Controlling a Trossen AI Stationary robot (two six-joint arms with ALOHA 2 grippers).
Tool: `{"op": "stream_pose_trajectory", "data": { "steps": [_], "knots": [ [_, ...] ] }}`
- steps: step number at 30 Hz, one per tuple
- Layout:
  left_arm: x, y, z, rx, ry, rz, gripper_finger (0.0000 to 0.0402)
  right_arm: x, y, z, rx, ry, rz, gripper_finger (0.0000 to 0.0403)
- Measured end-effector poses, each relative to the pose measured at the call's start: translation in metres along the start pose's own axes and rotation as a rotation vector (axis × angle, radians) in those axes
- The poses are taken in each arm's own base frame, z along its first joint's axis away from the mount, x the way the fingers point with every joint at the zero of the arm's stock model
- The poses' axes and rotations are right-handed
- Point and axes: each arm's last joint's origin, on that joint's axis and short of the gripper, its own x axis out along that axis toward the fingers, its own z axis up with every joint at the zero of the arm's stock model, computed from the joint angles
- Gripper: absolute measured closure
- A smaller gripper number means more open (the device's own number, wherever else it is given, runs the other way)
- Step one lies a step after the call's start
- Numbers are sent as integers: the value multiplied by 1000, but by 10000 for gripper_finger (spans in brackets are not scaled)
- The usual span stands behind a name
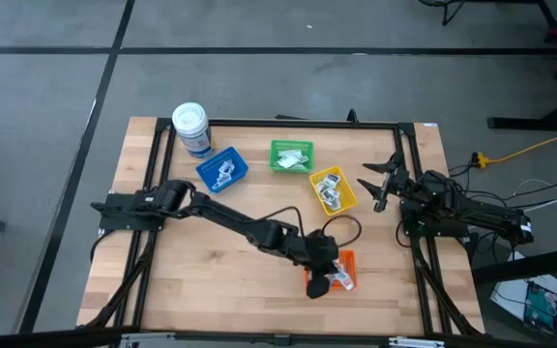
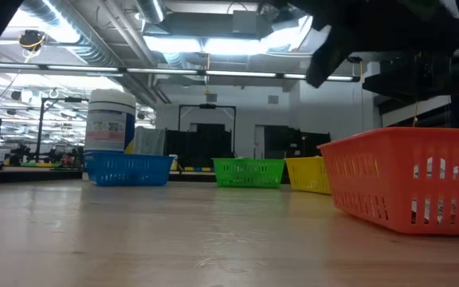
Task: Pick & Place First Aid Supplies
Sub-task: Put the white ointment pack into the orange bin, then return to Home Position
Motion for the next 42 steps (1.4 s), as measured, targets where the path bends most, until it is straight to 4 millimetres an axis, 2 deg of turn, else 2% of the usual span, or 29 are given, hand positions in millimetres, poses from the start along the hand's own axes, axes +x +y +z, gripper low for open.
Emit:
{"op": "stream_pose_trajectory", "data": {
  "steps": [4, 9, 19, 22, 24, 29, 35, 42],
  "knots": [
    [-1, -7, -14, 10, 74, 72, 400, 0, 0, 0, 0, 0, 0, 166],
    [-1, -9, -20, 19, 112, 87, 386, 0, 0, 0, 0, 0, 0, 166],
    [1, 12, -15, 59, 129, 136, 282, 0, 0, 0, 0, 0, 0, 166],
    [-7, 17, -16, 48, 126, 164, 261, 0, 0, 0, 0, -1, 0, 166],
    [-20, 21, -21, 49, 118, 186, 253, 0, 0, 0, 0, 0, 0, 166],
    [-67, 36, -39, 46, 89, 273, 247, 0, 0, 0, 0, 0, -1, 166],
    [-128, 64, -70, 67, 88, 295, 253, 0, 0, 0, 0, 0, -1, 166],
    [-184, 91, -117, 112, 21, 270, 249, 0, 0, 0, 0, 0, 0, 166]
  ]
}}
